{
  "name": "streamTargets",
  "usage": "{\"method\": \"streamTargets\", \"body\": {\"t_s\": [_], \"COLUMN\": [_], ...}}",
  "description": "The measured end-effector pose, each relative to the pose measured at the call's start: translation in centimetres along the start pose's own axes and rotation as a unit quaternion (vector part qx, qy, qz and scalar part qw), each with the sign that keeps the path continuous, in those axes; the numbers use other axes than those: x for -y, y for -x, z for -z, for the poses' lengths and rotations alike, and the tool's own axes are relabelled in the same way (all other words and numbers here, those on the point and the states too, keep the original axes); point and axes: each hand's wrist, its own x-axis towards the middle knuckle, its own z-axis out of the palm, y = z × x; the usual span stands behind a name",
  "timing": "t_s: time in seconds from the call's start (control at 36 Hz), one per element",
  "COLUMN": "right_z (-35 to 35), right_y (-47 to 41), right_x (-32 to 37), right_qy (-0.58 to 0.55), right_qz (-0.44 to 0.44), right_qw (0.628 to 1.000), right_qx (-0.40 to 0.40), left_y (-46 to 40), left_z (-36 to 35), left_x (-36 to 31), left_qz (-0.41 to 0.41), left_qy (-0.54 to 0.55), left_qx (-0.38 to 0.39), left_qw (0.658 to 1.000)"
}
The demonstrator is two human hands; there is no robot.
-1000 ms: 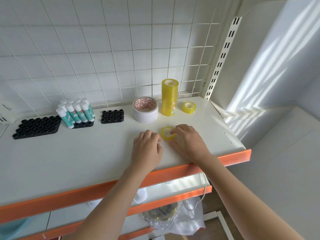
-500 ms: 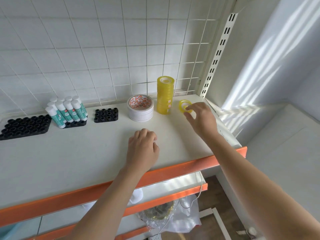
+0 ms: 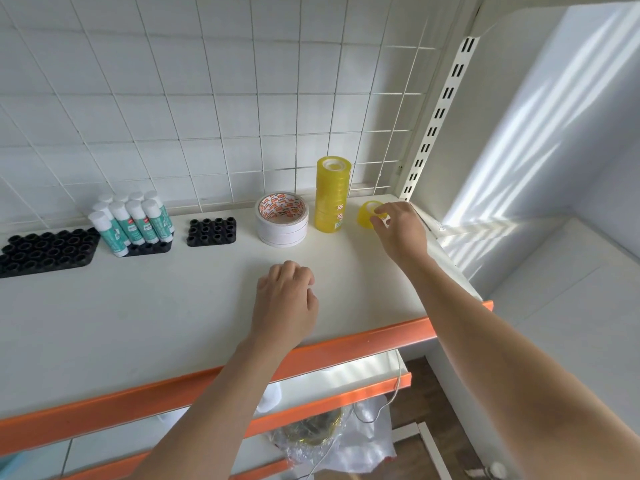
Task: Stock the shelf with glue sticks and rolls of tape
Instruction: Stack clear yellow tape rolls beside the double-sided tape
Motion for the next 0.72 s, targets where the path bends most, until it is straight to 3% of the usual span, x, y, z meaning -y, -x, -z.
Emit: {"method": "streamTargets", "body": {"t_s": [0.72], "right_z": [-0.8], "right_y": [-0.72], "right_x": [0.38], "right_qy": [0.026], "right_qz": [-0.029], "right_qw": [0.998], "right_qx": [0.042], "left_y": [0.07], "left_z": [0.03], "left_x": [-0.06], "left_qz": [-0.003], "left_qy": [-0.006], "left_qx": [-0.009], "left_qw": [1.0]}}
